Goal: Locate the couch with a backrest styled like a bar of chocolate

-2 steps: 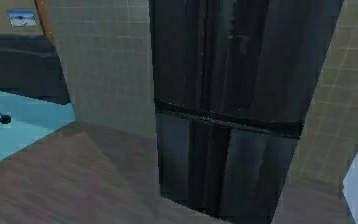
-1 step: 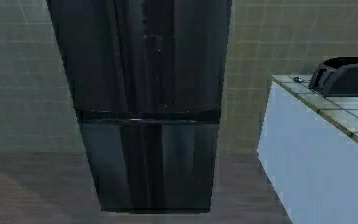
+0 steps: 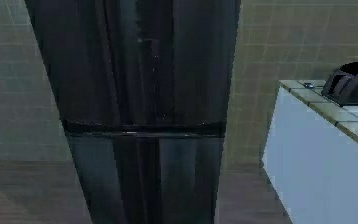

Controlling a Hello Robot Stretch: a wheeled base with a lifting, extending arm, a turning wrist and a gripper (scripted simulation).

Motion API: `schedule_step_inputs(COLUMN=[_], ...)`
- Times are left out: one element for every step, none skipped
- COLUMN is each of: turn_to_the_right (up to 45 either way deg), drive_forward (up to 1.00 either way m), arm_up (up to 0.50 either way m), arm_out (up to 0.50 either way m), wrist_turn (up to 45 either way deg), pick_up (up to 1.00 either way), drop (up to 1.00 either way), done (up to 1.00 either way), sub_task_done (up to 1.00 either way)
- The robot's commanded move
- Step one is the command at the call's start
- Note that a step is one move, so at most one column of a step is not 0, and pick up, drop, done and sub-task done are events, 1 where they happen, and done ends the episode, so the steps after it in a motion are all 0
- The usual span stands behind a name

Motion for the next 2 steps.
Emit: schedule_step_inputs(turn_to_the_right=[-45.0, -39.0], drive_forward=[0.00, 0.00], arm_up=[0.00, 0.00], arm_out=[0.00, 0.00], wrist_turn=[0.0, 0.0], pick_up=[0.00, 0.00], drop=[0.00, 0.00], done=[0.00, 0.00], sub_task_done=[0.00, 0.00])
